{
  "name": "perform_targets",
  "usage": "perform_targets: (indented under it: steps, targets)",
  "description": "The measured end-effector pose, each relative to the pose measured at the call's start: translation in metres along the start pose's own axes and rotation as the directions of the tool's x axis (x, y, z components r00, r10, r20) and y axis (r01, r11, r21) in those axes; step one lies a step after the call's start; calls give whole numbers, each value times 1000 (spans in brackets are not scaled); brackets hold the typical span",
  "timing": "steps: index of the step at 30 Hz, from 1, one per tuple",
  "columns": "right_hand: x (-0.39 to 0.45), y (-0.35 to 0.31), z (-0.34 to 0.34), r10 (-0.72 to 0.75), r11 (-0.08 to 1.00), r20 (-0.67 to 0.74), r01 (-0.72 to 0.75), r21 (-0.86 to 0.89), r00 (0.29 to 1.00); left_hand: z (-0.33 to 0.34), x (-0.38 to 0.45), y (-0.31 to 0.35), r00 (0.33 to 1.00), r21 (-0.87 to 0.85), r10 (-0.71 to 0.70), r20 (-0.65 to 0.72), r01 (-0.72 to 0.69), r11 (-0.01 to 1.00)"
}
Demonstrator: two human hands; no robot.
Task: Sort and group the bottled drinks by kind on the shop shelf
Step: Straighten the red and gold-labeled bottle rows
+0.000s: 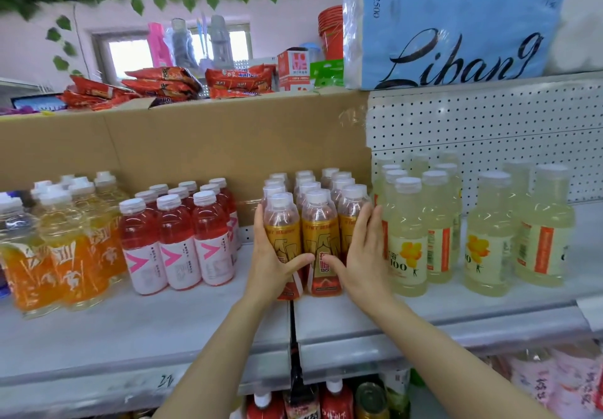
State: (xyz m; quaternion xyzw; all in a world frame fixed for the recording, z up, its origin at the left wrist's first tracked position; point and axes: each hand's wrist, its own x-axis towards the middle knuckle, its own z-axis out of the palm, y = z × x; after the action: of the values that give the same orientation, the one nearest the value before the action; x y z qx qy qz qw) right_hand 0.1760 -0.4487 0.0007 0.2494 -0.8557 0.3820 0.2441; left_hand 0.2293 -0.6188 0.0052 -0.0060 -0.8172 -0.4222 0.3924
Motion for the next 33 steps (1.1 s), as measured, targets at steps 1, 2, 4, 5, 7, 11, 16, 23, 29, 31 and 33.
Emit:
perform_targets:
  steps: [1,2,4,5,7,11,16,23,29,31,33]
  targets:
    - [0,0,0,-1,1000,5,1,5,1000,0,0,-1,1000,-4,-8,5,8,1000]
    - [0,0,1,-3,1000,9,3,12,1000,0,-2,-1,1000,-13,-16,6,16,1000]
    - [-1,0,1,-14,1000,10,14,14,1000,1,-5,-1,999,-26,-30,11,30,999]
    - [0,0,1,-16,1000,12,16,12,1000,1,-6,-1,999,-29,-34,12,34,999]
    - [1,1,1,-14,1000,13,14,9,1000,1,-7,-1,999,-43,-41,10,42,998]
    - [-2,5,0,-10,1000,-7,10,4,1000,4,-9,0,996,-46,-75,-41,73,996]
    - [-6,5,-2,22,1000,-52,-21,22,998,6,-7,10,998,46,-35,-44,37,998]
    - [-10,6,-1,93,995,-29,-91,44,995,11,-20,10,989,32,-134,-57,136,990]
    - [-18,5,-18,12,991,14,-10,-131,1000,12,-19,18,986,203,-131,-100,149,968]
    - [-25,9,-29,-133,967,-42,120,-225,990,18,-20,30,971,314,-15,-239,92,945]
    - [-31,19,-40,-304,914,-114,255,-316,946,26,-20,48,927,382,176,-333,-38,924]
